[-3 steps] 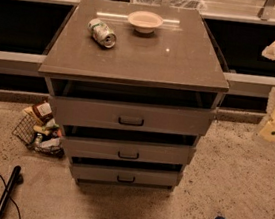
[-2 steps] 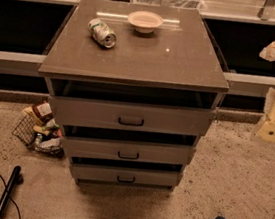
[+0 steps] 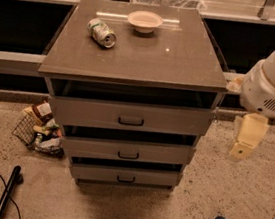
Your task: Open top drawer
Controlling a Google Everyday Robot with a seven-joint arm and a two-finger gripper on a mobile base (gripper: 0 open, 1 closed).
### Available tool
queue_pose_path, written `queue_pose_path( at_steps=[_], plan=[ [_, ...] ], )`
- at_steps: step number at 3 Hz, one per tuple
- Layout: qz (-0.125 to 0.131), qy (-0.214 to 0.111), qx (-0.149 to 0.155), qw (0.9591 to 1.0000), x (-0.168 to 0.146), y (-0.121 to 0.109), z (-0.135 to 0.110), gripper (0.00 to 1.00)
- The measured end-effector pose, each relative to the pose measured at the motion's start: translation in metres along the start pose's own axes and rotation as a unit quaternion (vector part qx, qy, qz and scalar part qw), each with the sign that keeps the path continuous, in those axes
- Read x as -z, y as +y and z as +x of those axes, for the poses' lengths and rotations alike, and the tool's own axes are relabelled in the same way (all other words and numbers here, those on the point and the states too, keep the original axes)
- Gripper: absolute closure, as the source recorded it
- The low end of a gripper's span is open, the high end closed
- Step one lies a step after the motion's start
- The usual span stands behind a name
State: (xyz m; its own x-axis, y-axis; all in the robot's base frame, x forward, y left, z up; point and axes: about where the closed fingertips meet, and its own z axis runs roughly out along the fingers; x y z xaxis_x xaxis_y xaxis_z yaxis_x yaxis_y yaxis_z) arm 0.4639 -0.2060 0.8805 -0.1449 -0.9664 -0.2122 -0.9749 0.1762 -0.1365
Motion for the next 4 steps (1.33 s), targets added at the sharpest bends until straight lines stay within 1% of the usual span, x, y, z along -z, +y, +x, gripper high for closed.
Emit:
queue_pose_path(
  at_steps=[1, 2, 3, 4],
  plan=[
    [-0.025, -0.036, 0.009, 0.9990, -0.051, -0.004, -0.002, 0.00],
    [-0.025, -0.036, 0.009, 0.9990, -0.051, -0.004, -0.002, 0.00],
    [-0.014, -0.036, 0.017, 0.9991, -0.072, -0.013, -0.004, 0.00],
    [-0.002, -0.033, 0.042, 0.9986, -0.111, -0.028, -0.009, 0.00]
  ],
)
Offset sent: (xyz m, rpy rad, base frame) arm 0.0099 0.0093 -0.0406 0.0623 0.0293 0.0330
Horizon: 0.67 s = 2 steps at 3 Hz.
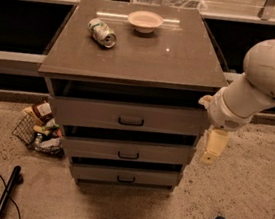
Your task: Open top drawer
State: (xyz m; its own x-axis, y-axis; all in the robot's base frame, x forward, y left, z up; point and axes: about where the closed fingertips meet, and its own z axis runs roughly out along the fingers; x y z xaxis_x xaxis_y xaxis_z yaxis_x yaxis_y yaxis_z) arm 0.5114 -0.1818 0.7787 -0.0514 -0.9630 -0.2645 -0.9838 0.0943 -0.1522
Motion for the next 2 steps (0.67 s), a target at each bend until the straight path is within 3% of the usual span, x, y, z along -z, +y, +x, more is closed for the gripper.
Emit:
queue_pose_path(
  at_steps=[2],
  plan=[
    [0.016, 0.007, 0.036, 0.9992, -0.062, -0.048, -0.006, 0.00]
  ],
)
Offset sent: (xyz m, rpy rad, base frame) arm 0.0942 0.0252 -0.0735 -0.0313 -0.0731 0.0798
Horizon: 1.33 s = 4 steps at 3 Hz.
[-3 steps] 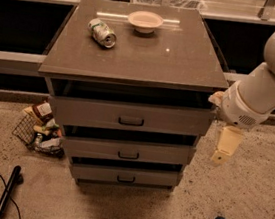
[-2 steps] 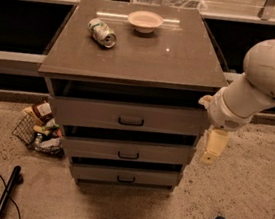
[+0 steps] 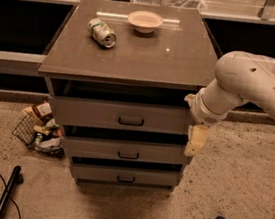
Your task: Open top drawer
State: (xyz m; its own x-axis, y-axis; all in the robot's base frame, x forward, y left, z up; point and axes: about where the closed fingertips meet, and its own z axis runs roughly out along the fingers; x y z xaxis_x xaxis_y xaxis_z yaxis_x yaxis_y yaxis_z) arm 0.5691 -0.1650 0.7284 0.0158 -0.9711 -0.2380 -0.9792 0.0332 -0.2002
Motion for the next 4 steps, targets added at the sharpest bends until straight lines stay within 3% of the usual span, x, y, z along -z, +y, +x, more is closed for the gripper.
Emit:
queue_pose_path(
  at_steps=[2, 4],
  plan=[
    [-0.005, -0.041, -0.016, 0.9990, -0.049, -0.037, 0.000, 0.00],
    [-0.018, -0.045, -0.025, 0.9985, -0.091, -0.055, -0.004, 0.00]
  ],
)
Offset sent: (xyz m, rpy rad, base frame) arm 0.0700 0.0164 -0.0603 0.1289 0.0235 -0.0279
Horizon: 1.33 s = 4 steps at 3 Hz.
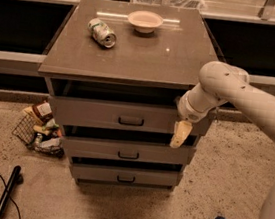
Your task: Open top drawer
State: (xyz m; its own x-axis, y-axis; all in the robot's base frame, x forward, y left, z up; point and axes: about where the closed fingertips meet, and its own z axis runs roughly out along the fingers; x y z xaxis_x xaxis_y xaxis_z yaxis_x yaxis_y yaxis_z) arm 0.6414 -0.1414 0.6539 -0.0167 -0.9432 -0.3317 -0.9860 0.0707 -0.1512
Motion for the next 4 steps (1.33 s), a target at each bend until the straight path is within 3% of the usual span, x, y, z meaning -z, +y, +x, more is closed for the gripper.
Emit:
queue_pose_path(
  at_steps=[1, 2, 3, 4],
  plan=[
    [-0.007, -0.005, 0.000, 1.0000, -0.013, -0.004, -0.002, 0.19],
    [0.010, -0.010, 0.008, 0.9999, 0.003, 0.006, -0.006, 0.50],
    [0.019, -0.012, 0.015, 0.9996, 0.022, 0.027, -0.006, 0.73],
    [0.010, -0.017, 0.032, 0.9993, 0.034, 0.052, -0.010, 0.96]
  ],
)
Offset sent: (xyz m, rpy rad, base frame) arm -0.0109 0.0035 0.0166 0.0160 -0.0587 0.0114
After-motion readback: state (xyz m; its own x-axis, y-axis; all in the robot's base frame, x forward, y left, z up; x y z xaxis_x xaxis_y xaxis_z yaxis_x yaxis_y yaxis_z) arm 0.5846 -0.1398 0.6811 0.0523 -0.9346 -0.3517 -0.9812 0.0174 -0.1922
